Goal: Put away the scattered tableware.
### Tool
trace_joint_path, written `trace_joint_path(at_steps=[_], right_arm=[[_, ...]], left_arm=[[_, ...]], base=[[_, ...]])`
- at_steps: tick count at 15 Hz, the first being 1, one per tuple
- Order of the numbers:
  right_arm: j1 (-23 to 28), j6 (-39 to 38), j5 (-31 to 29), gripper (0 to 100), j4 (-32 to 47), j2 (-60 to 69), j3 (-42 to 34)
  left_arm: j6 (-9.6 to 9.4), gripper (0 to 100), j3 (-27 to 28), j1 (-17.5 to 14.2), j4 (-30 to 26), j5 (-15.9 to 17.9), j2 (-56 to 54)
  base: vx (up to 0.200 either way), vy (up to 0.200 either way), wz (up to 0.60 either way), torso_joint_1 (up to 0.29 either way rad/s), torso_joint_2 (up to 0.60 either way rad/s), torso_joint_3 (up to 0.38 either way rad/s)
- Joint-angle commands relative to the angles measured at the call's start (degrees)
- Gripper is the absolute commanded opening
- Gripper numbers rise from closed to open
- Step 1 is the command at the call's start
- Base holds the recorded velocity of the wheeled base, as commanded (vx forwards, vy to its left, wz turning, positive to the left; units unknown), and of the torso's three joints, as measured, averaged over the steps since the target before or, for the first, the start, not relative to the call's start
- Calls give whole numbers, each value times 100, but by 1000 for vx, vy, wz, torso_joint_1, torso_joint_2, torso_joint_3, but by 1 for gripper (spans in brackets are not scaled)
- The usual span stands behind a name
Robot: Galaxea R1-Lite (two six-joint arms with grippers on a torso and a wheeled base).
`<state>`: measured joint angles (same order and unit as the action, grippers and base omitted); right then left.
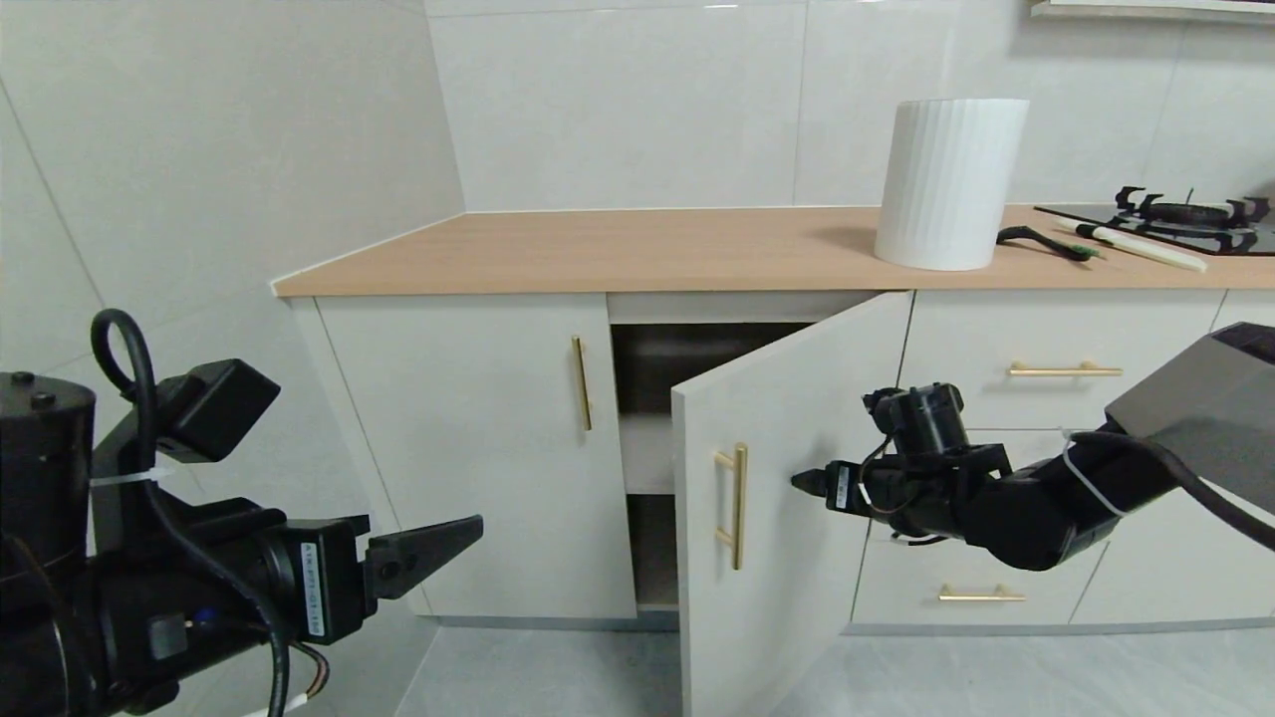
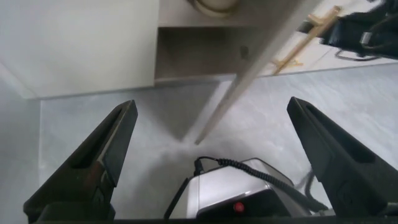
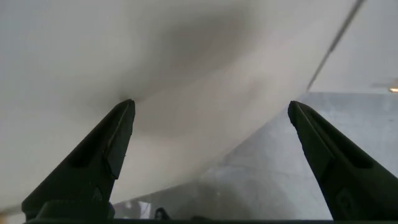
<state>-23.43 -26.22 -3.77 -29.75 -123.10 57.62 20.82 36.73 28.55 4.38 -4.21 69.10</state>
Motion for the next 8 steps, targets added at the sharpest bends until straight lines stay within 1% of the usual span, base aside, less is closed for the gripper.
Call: trace_joint_path(at_steps=[1,3,4,8], right_arm=[[-74,-173,-1,100,-14,-100,135],[-127,-639,-1,100,-14,-250,399],[-127,-876,-10,100,-14,-329,522],[-109,-1315,-10,100,30,-425,785]], left_arm=[[1,100,1,1,2,-1,7],[1,100,10,1,2,-1,7],[1,100,10,10,11,-1,7],[1,100,10,1,11,-10,-10]], base=[[200,0,0,7,7,2],[200,0,0,0,2,2],[0,0,0,0,0,0],[0,0,0,0,0,0]])
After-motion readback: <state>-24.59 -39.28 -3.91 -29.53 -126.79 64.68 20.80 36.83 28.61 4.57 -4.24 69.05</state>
